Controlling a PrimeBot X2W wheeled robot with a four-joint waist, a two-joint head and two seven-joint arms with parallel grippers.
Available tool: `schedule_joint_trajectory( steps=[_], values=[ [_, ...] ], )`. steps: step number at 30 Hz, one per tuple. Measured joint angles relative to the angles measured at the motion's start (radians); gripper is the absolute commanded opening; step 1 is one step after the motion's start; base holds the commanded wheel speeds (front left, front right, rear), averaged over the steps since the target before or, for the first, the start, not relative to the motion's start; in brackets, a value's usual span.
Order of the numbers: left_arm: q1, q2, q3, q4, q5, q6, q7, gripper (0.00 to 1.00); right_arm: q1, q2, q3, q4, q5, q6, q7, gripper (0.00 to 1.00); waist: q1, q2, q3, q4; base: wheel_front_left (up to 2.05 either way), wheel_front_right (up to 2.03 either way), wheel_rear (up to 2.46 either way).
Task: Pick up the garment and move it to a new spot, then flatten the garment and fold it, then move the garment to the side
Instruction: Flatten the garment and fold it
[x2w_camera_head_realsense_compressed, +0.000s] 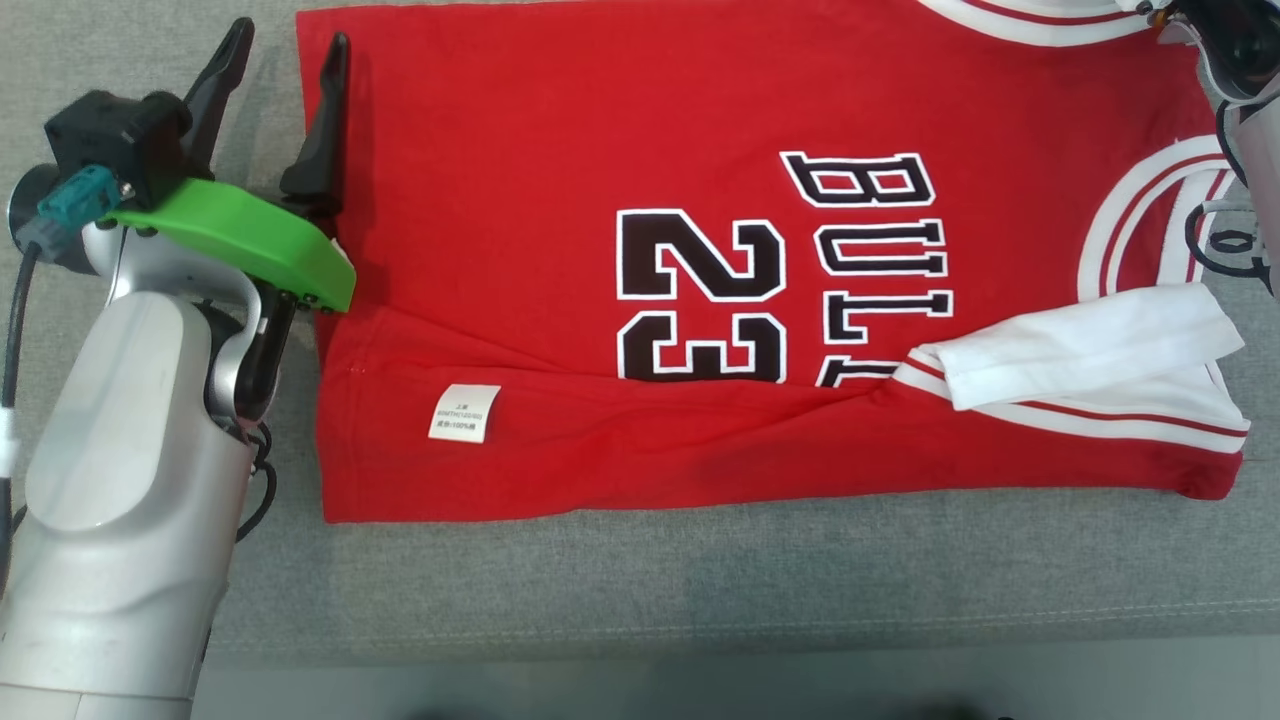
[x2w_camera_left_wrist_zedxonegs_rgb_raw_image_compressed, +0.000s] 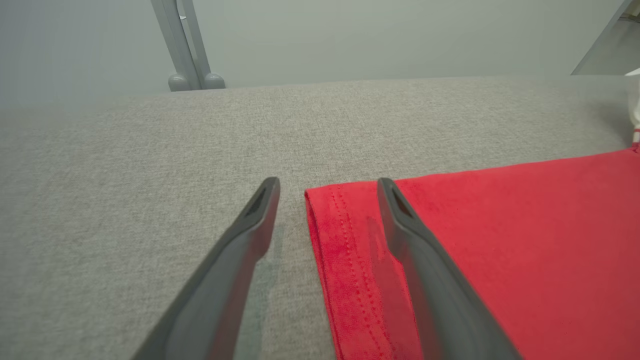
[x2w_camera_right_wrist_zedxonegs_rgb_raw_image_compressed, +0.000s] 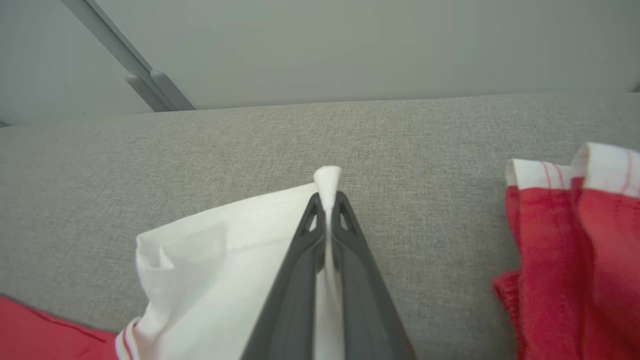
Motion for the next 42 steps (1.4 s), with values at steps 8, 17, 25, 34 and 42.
schedule_joint_trajectory(
  steps=[8, 17, 25, 34, 42],
  values=[
    [-0.077, -0.015, -0.003, 0.108, -0.051, -0.003, 0.084, 1.00, 0.000, -0.003, 0.022, 0.012, 0.007, 0.000, -0.029, 0.00, 0.0000, 0.0000, -0.005, -0.023, 0.00, 0.00, 0.00],
    [-0.118, -0.016, -0.002, 0.182, -0.090, -0.003, 0.121, 1.00, 0.000, 0.003, 0.085, 0.004, 0.029, 0.000, -0.043, 0.00, 0.0000, 0.0000, -0.009, -0.035, 0.00, 0.00, 0.00],
    [-0.134, -0.018, -0.021, 0.210, -0.096, -0.004, 0.127, 0.15, -0.001, -0.005, 0.115, 0.004, 0.055, 0.000, -0.052, 0.00, 0.0000, 0.0000, -0.011, -0.035, 0.00, 0.00, 0.00],
    [-0.138, -0.025, -0.058, 0.239, -0.112, -0.004, 0.102, 0.00, -0.001, -0.014, 0.154, 0.009, 0.074, 0.000, -0.086, 0.00, 0.0000, 0.0000, -0.034, -0.030, 0.00, 0.00, 0.00],
    [-0.132, -0.009, -0.099, 0.240, -0.126, -0.004, 0.042, 0.00, 0.014, -0.013, 0.183, 0.003, 0.112, 0.000, -0.160, 0.00, 0.0000, 0.0000, -0.077, -0.033, 0.00, 0.00, 0.00]
  ],
)
